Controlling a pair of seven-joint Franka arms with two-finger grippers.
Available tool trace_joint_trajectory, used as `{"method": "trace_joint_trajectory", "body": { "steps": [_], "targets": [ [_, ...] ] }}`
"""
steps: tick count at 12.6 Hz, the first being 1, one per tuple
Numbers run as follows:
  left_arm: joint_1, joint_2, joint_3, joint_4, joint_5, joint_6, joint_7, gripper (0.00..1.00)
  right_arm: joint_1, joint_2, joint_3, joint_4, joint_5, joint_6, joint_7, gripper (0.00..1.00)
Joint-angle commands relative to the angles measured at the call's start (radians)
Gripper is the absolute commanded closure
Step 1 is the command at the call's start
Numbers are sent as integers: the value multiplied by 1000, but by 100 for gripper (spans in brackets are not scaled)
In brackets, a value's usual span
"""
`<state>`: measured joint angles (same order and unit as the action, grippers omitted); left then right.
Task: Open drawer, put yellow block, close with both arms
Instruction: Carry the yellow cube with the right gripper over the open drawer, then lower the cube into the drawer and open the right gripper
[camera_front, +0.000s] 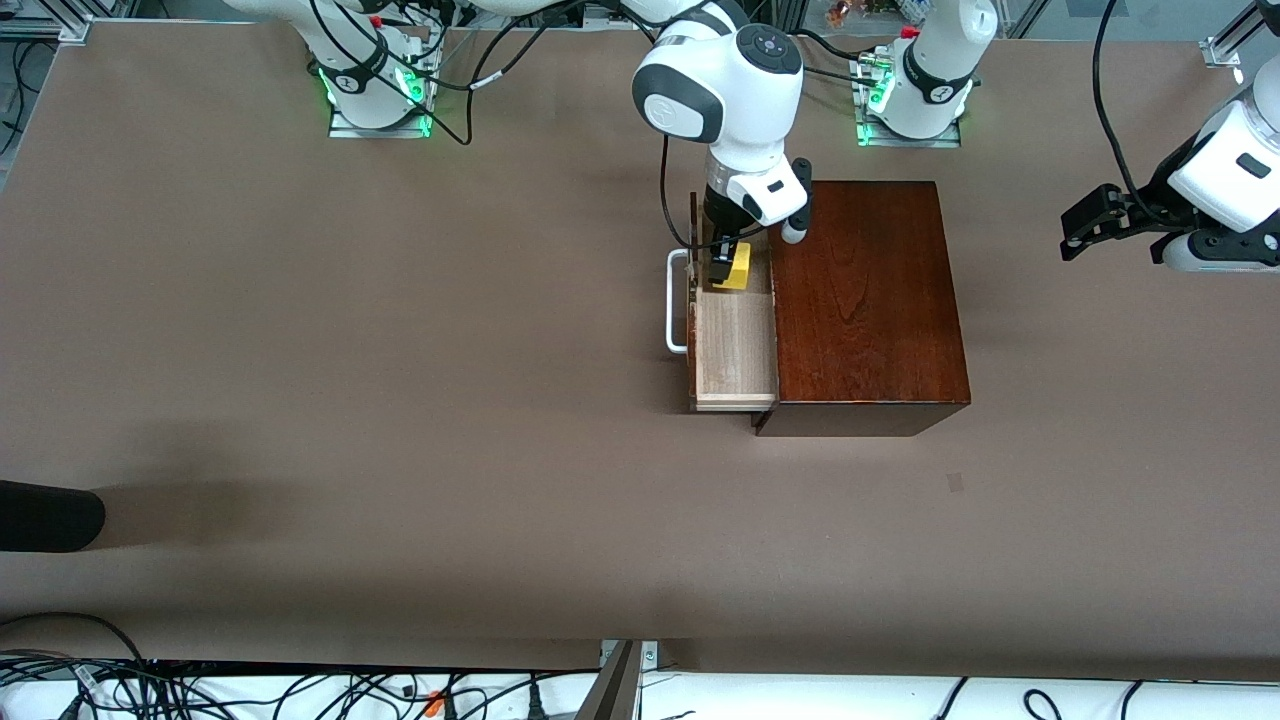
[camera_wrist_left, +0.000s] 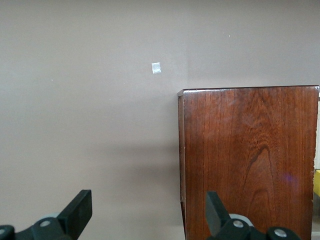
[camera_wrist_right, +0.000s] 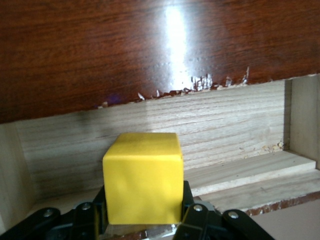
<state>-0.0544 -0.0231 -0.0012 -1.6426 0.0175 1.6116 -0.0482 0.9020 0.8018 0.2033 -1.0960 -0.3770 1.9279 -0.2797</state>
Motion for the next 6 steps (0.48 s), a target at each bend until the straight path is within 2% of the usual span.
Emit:
{"method": "trace_joint_trajectory", "body": {
  "steps": [1,6],
  "targets": [
    [10,-24,-3,-23,-17,16,19,0,-3,13,-2,25,-11,-7,-74,78],
    [10,-23,-3,-23,-17,16,19,0,-17,13,-2,-16,-10,-4,-113,78]
  ]
}}
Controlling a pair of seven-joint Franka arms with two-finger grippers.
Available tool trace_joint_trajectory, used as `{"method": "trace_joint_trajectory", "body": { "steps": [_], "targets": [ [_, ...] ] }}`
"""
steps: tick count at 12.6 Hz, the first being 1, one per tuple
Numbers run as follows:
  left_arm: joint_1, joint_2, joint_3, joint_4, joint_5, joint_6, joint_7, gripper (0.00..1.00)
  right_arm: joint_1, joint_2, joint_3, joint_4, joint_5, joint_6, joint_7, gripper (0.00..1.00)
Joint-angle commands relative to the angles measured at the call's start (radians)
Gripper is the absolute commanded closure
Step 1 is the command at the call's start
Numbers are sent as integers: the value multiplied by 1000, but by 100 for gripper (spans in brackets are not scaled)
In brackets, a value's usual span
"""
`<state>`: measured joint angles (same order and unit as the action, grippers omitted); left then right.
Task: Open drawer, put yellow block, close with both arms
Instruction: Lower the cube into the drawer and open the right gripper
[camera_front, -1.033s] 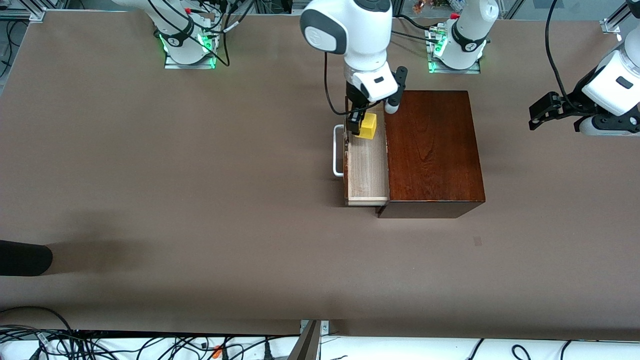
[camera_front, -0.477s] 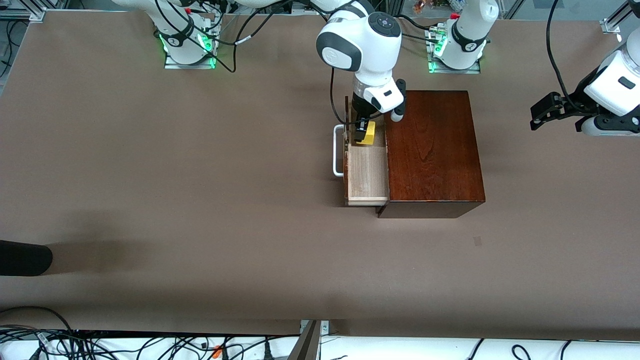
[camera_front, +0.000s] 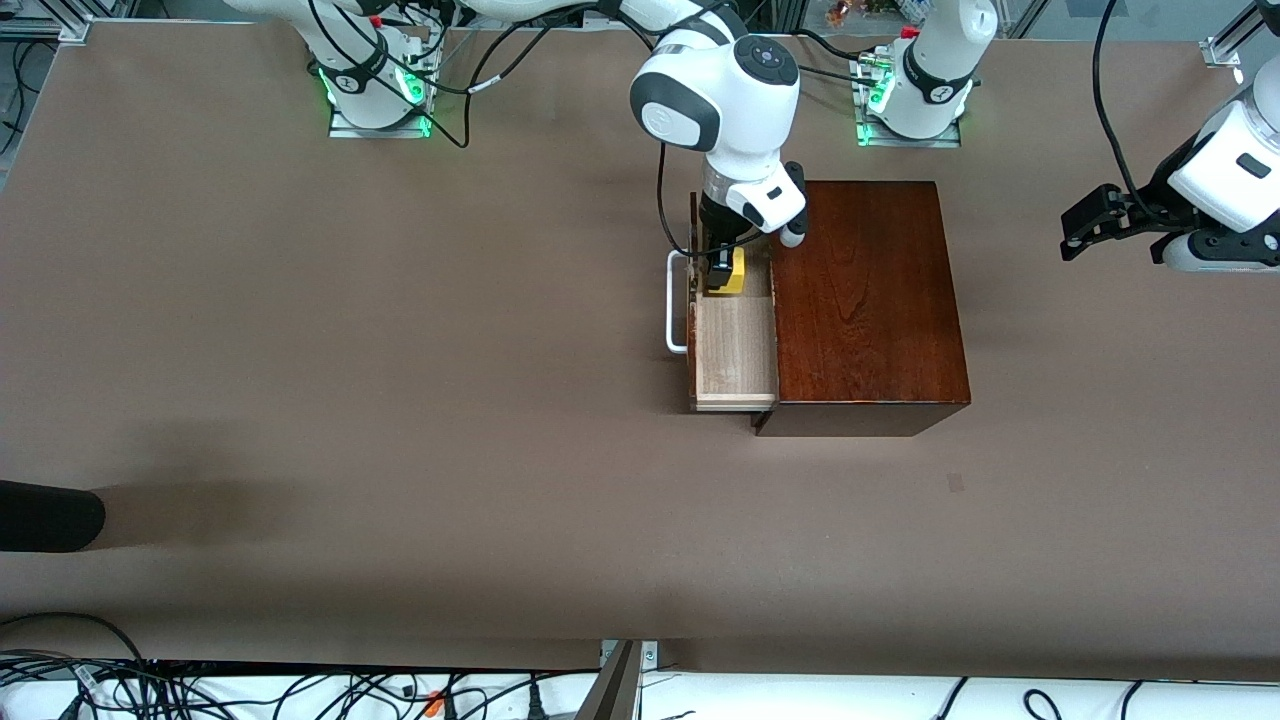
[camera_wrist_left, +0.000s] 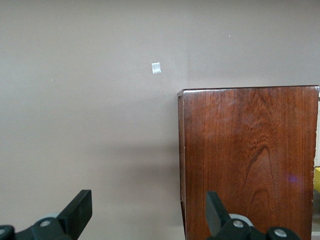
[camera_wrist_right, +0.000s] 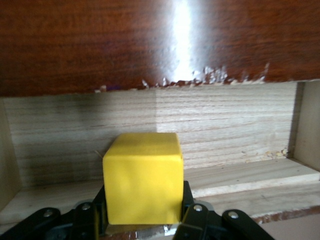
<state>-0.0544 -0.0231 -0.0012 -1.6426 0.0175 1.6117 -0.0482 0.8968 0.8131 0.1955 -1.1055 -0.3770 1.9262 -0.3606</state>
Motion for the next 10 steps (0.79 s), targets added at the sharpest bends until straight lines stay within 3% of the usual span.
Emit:
{"method": "trace_joint_trajectory", "body": {
  "steps": [1,6,7,8,9,10],
  "targets": [
    [10,-24,-3,-23,-16,14,21,0,-13,1,5,-13,-10,-3,-35,78],
    [10,-24,-3,-23,-16,13,21,0,-15,17,5,-17,-11,26,-28,78],
    [10,-23,-3,-23,-16,13,21,0,-13,23,5,-17,-11,27,-28,66],
    [11,-24,-3,-23,-17,13,21,0,-15,23,5,-17,-11,28,-28,62],
    [11,-23,-3,-23,-16,13,21,0,-15,23,5,-13,-11,28,-29,51],
    [11,-23,-3,-23,-16,13,21,0,-15,21,5,-8,-11,27,-34,1]
  ]
}}
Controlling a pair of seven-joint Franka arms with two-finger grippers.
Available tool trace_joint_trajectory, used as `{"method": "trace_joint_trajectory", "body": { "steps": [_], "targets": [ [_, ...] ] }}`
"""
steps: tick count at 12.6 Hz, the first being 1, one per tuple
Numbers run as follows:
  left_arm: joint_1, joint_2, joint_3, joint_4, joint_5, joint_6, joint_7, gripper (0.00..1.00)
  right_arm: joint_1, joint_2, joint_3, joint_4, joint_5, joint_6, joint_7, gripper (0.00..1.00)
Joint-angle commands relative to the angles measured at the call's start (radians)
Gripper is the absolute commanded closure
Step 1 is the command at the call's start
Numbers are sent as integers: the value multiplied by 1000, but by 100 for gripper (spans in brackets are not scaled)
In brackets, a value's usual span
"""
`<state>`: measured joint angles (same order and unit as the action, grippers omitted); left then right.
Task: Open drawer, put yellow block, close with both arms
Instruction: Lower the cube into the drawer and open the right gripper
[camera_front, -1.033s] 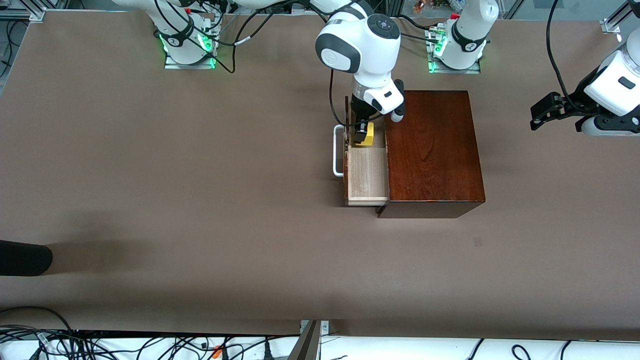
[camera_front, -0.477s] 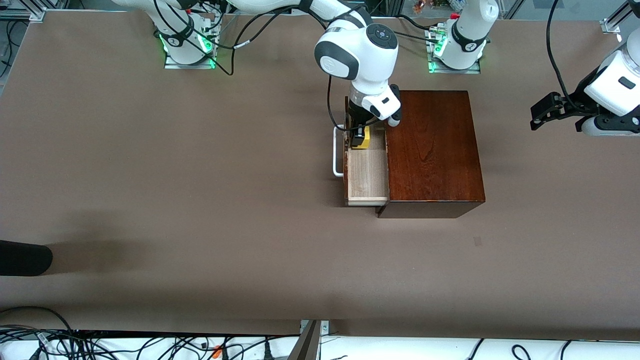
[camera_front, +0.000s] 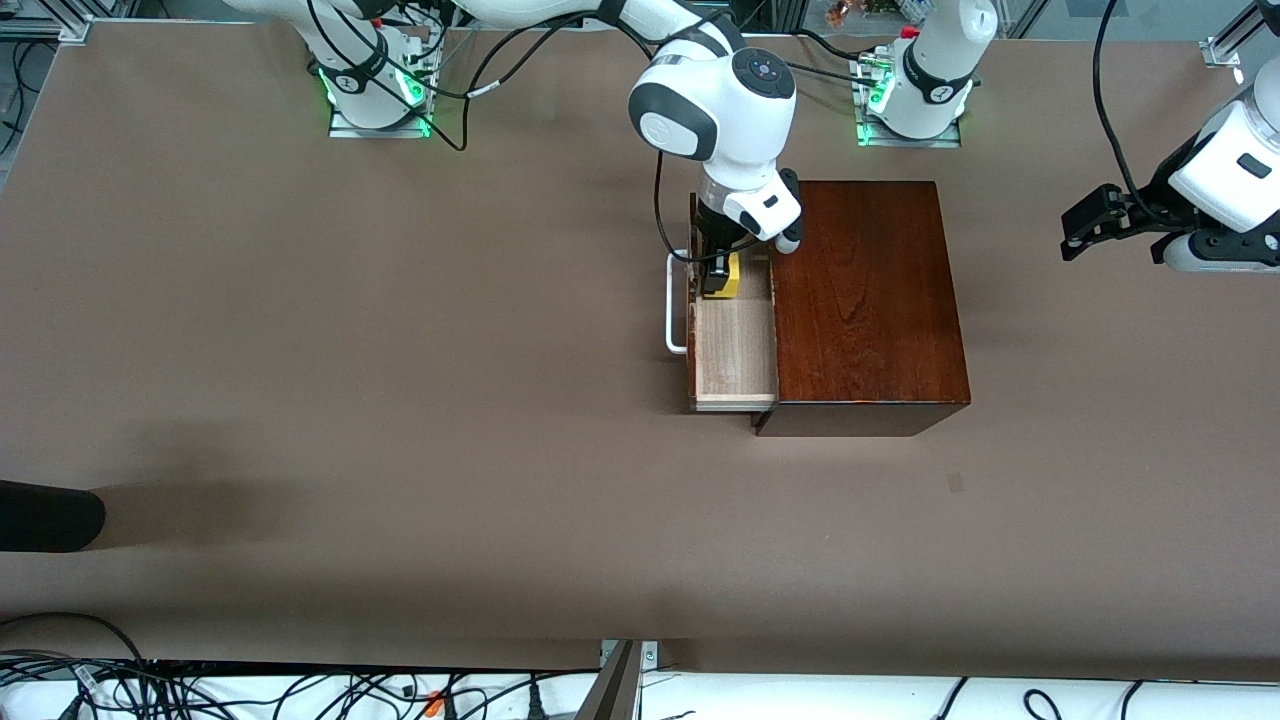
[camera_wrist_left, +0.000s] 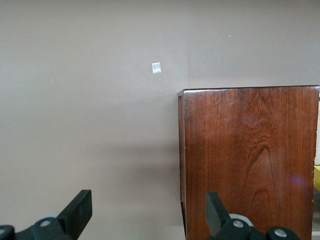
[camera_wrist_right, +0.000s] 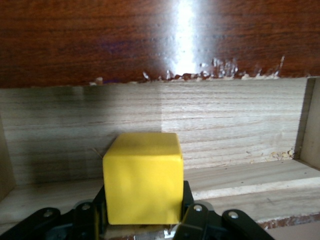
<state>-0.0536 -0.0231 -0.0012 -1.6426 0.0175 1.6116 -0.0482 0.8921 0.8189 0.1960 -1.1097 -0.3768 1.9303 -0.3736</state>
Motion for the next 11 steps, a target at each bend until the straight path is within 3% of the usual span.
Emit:
{"method": "trace_joint_trajectory", "body": {
  "steps": [1,6,8,11],
  "targets": [
    [11,-24,-3,-23,-16,13,21,0,-10,11,5,-1,-10,21,-18,0],
    [12,-24,-3,-23,-16,13,21,0,-21,-7,10,57,27,-62,-16,0],
    [12,-24,-3,-23,-16,13,21,0,-48,-64,2,67,76,-102,-8,0],
    [12,-24,-3,-23,-16,13,21,0,-172,-179,2,67,110,-108,-8,0]
  ]
}}
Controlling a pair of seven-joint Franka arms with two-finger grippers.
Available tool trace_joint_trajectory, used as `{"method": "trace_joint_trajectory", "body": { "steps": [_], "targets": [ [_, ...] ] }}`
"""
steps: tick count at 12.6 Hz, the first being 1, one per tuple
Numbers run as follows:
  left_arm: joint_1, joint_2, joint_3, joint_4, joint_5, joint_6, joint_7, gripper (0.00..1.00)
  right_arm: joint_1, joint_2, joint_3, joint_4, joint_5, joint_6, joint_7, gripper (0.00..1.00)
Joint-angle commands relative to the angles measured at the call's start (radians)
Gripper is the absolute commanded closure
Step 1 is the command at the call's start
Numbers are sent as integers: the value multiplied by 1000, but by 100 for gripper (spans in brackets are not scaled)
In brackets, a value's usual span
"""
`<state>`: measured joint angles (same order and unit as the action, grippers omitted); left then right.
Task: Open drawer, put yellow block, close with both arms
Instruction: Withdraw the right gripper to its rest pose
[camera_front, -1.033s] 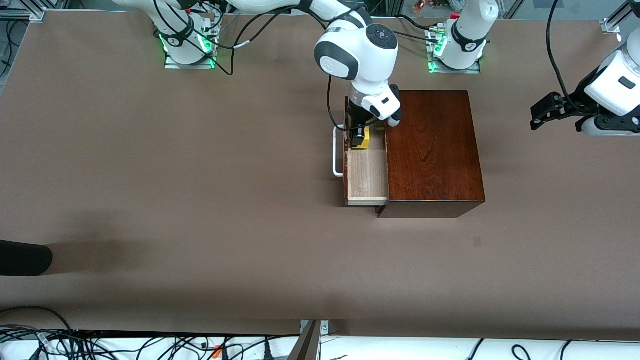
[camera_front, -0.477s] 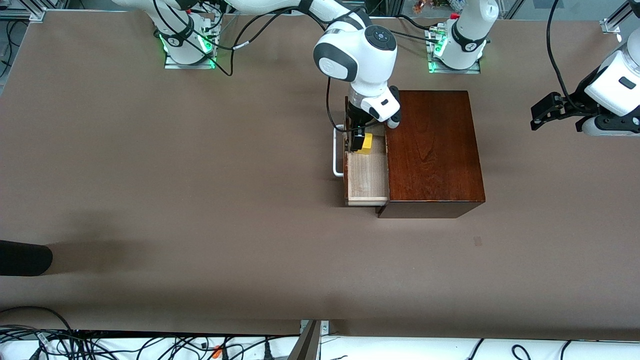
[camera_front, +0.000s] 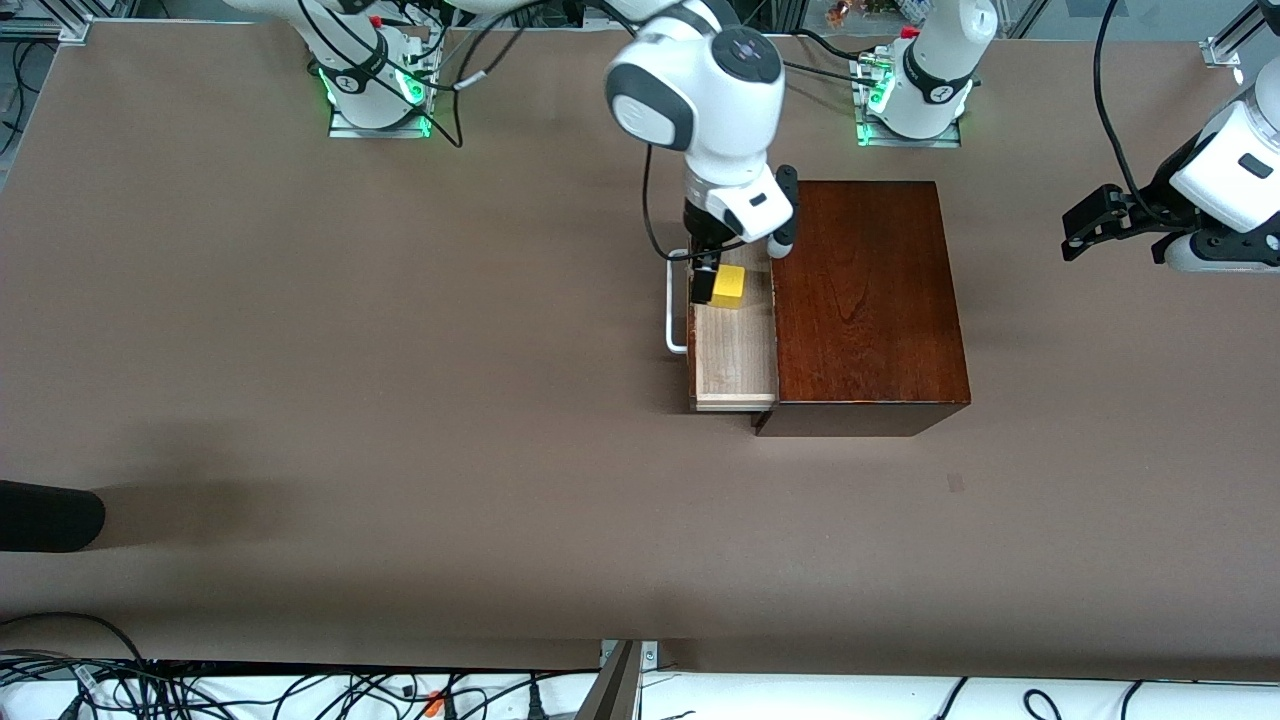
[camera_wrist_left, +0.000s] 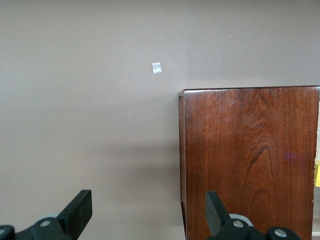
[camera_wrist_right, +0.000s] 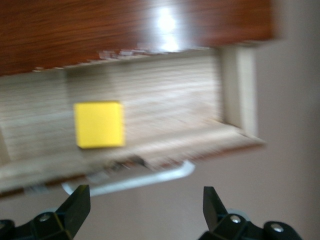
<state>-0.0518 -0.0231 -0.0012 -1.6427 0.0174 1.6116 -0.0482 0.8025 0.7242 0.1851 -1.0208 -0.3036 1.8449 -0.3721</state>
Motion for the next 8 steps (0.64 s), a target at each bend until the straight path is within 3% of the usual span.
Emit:
{"method": "trace_joint_trajectory", "body": {
  "steps": [1,3,4,6,8],
  "targets": [
    [10,-23,-3,-23,-16,13,21,0,-130,-133,13,-22,52,-22,-11,0],
    [10,-23,-5,-22,-16,13,19,0,-245,-230,7,-25,173,-91,-11,0],
    [10,-23,-5,-23,-16,13,19,0,-275,-271,-9,-28,185,-140,-1,0],
    [10,-23,-5,-22,-13,13,21,0,-284,-324,-115,-33,233,-199,1,0],
    [10,-23,-5,-23,-13,14,21,0,-307,-370,-287,-76,425,-228,-8,0]
  ]
}}
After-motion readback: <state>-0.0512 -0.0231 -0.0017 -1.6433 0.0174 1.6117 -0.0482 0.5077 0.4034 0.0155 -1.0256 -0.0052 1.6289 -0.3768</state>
